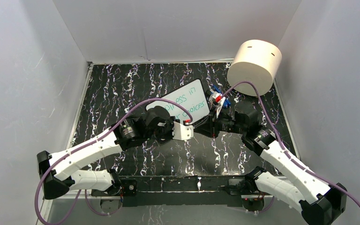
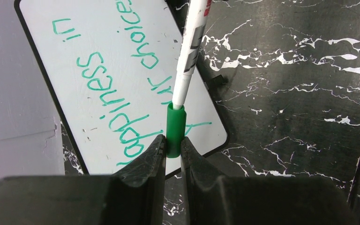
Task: Write a sentence on the whiteboard
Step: Close the pen cap.
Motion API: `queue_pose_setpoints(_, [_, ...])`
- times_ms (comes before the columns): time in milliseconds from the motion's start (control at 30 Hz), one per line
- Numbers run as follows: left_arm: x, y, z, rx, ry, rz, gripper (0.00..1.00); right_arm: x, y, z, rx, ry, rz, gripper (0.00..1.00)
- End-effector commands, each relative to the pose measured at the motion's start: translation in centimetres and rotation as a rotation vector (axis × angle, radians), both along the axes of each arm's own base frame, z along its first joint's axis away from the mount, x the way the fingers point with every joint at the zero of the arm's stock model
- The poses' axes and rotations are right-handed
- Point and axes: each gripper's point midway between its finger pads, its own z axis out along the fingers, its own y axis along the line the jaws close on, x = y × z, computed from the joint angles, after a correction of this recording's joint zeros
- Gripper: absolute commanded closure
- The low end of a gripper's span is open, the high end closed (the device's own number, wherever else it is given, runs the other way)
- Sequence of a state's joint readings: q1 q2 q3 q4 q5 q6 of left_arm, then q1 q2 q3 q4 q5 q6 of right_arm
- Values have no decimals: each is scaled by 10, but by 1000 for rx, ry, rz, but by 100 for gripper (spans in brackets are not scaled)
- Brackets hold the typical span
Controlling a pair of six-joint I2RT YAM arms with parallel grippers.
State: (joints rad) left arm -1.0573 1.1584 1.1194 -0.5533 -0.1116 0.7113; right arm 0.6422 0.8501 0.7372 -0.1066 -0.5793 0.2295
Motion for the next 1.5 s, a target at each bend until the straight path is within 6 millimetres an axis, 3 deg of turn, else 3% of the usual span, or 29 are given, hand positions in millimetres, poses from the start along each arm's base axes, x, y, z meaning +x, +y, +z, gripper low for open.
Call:
queue_pose_setpoints(0, [-3, -12, 22, -58, -22, -39, 100, 4, 4, 34, 62, -79, 11, 100])
queue_pose_setpoints(333, [-15, -35, 27, -54, -20, -124, 100, 8, 13, 31, 52, -43, 43, 100])
queue_pose_setpoints(600, [-27, -55, 46, -91, -51, -183, 100, 14, 19, 24, 56, -21, 46, 100])
queue_pose_setpoints(933, [-44, -73, 54, -151, -50, -244, 100, 19, 25, 23, 146, -38, 30, 100])
queue_pose_setpoints(1167, [-49, -76, 60, -189, -48, -252, 100, 21, 27, 19, 160, -51, 26, 100])
queue_pose_setpoints(1333, [-33, -60, 74, -239, -117, -124, 100, 30, 22, 5, 146, -74, -39, 100])
queue_pose_setpoints(1467, [-18, -41, 91, -339, -160, 38, 87, 38, 16, -6, 138, -92, -104, 100])
